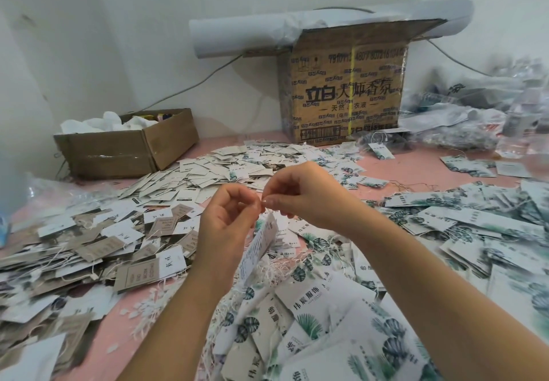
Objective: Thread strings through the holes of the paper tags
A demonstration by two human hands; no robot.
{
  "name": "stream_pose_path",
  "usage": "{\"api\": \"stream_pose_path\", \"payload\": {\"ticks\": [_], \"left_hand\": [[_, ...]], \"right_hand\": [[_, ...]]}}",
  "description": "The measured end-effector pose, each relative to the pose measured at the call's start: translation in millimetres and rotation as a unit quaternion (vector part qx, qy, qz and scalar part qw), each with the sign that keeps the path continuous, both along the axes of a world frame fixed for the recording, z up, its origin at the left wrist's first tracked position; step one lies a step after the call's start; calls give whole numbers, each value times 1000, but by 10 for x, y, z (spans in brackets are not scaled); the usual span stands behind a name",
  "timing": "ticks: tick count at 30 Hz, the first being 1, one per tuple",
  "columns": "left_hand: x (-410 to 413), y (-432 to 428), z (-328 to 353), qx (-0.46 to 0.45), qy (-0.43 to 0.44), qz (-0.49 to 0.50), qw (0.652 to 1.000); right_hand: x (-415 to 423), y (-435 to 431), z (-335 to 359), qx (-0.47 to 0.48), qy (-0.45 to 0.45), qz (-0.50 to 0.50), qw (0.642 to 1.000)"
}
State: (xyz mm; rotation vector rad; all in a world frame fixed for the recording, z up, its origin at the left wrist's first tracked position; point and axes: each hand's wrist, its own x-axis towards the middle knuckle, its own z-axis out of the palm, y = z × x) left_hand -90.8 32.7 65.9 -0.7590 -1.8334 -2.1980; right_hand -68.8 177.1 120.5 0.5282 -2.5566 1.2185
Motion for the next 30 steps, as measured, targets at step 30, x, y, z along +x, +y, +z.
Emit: {"api": "stream_pose_path", "payload": {"ticks": [30], "left_hand": [[6,27,-56,-58,15,54,997]], "right_hand": [[-25,0,-35,-86,-29,-1,996]]}}
